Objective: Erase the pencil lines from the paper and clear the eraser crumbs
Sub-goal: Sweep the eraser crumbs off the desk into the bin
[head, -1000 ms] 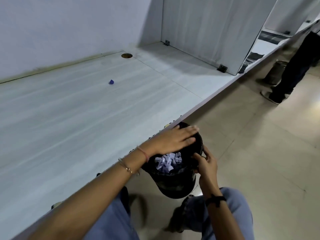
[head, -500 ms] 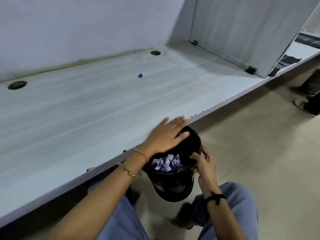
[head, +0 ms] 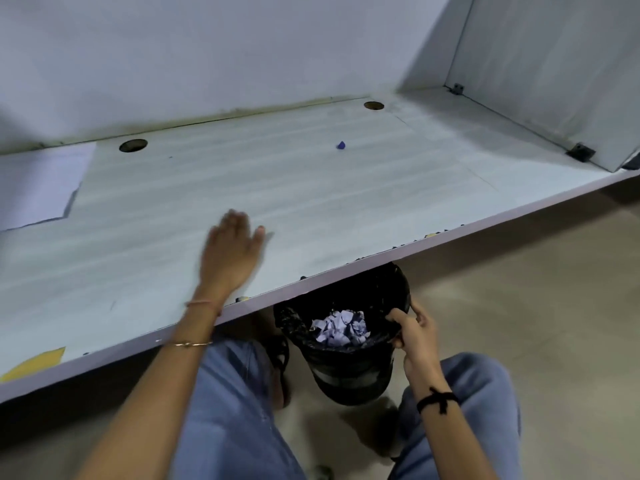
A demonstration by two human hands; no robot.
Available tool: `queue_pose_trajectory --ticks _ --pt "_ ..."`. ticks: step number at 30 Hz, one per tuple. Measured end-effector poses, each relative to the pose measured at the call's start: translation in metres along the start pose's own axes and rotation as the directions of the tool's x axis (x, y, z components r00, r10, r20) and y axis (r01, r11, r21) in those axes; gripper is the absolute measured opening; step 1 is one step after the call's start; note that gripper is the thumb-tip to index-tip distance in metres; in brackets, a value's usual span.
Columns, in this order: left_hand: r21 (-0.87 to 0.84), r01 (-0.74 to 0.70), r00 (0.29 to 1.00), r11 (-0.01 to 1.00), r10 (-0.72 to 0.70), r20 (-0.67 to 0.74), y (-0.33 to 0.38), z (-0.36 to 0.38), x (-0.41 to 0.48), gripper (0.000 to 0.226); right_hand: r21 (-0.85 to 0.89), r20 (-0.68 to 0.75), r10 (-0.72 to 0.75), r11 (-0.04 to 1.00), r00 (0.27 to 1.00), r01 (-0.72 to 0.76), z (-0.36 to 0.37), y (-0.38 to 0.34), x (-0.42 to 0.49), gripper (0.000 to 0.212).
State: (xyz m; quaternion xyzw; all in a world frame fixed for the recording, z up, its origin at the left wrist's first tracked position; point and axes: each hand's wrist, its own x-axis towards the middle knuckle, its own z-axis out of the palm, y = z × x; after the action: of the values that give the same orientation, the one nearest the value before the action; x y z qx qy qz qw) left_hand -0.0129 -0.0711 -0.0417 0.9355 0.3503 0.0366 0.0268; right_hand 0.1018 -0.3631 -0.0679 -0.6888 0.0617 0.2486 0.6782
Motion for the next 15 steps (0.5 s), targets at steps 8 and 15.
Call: queue_pose_trajectory --ticks 8,15 --pt "-0.420 -0.458 0.849 0.783 0.525 0.053 0.152 -0.014 -0.050 0.061 -0.021 0.013 -0.072 0.997 0.997 0.072 0.002 -0.006 -0.005 0.049" --pt "-0.231 -0.032 0.998 0.972 0.018 -0.062 0.017 0.000 0.002 0.079 -0.029 0.008 -0.069 0.997 0.998 0.069 -0.002 0.001 0.005 0.052"
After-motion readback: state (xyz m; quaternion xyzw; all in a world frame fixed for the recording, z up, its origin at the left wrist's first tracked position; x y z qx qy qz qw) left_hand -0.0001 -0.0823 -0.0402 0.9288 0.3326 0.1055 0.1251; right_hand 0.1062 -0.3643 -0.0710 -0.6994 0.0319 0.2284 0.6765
